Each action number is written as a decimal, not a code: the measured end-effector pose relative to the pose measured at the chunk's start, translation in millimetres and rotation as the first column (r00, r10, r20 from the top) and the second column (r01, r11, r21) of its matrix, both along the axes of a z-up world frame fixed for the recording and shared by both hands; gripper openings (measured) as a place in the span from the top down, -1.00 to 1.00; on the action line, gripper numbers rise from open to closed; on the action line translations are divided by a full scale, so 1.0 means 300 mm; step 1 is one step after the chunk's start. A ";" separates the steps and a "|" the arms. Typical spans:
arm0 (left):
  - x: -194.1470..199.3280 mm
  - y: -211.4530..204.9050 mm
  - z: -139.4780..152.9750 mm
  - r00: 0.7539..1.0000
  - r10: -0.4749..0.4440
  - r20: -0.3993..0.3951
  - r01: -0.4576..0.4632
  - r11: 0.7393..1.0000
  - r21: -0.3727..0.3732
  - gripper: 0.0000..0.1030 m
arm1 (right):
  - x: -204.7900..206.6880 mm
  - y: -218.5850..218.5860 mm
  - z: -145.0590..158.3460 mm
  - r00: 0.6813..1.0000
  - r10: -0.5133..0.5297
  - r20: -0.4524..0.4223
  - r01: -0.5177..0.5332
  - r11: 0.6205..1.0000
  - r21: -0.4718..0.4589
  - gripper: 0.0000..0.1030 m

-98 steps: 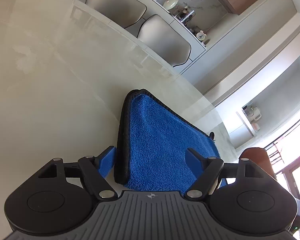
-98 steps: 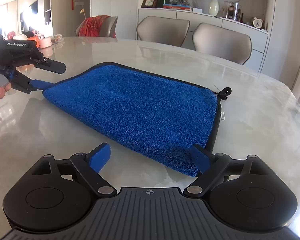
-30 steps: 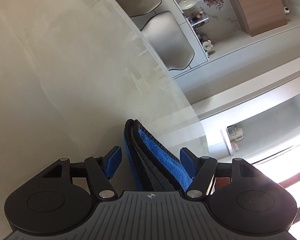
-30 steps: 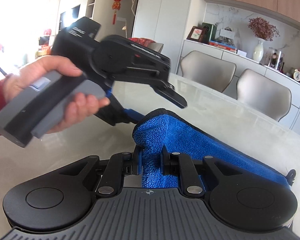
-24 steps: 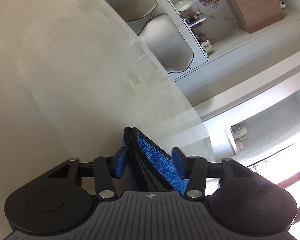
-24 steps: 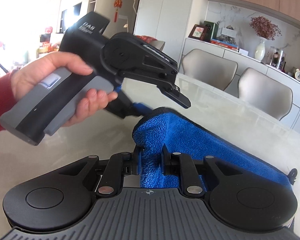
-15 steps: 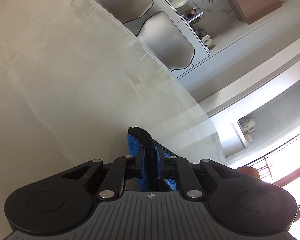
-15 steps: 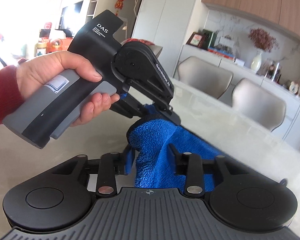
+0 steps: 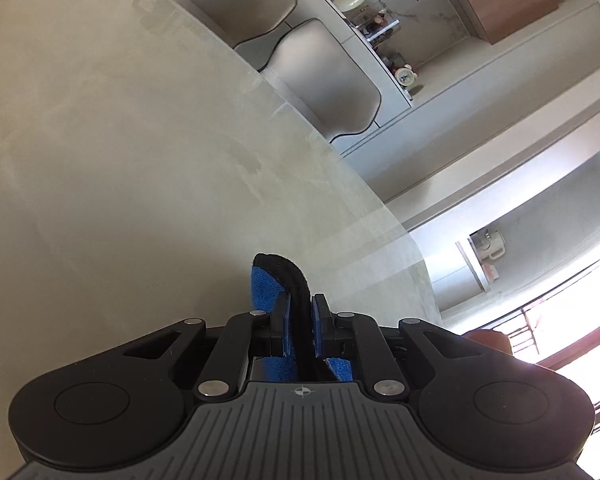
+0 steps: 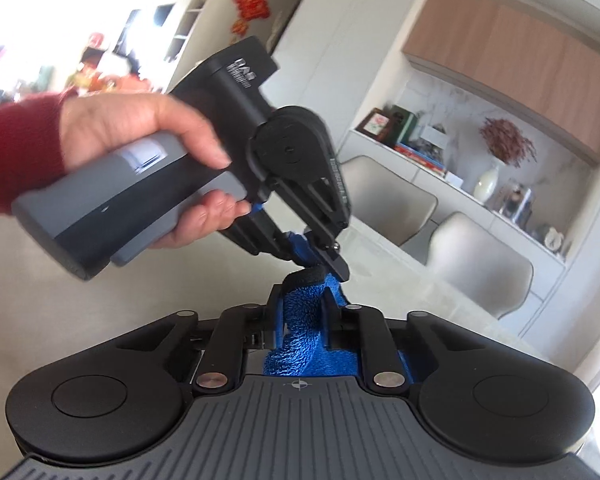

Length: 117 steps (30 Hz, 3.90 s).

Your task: Fold towel

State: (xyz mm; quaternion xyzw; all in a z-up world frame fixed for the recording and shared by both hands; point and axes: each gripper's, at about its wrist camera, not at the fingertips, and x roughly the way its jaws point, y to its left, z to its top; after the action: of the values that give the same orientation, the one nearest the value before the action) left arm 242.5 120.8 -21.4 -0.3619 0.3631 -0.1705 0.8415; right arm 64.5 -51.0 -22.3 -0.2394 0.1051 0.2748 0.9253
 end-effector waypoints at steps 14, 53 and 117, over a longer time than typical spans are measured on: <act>0.038 -0.390 0.132 0.972 -0.226 0.068 0.211 0.961 0.178 0.81 | 0.070 -0.360 0.071 0.962 -0.130 -0.239 0.193 0.945 0.263 0.71; -0.095 -0.540 0.082 0.943 -0.304 0.137 0.253 0.920 0.301 0.40 | 0.090 -0.683 -0.006 0.784 -0.174 -0.596 0.446 0.826 0.346 0.46; -0.216 -0.542 0.001 0.901 -0.416 0.121 0.342 0.855 0.389 -0.08 | 0.420 -0.825 -0.061 0.682 0.019 -0.731 0.538 0.664 0.519 0.47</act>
State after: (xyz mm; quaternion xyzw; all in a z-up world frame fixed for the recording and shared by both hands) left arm 177.6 -41.7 -21.1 -0.1040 0.3655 -0.3002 0.8749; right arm 190.4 -298.4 -40.6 0.2685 0.3607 0.2133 0.8674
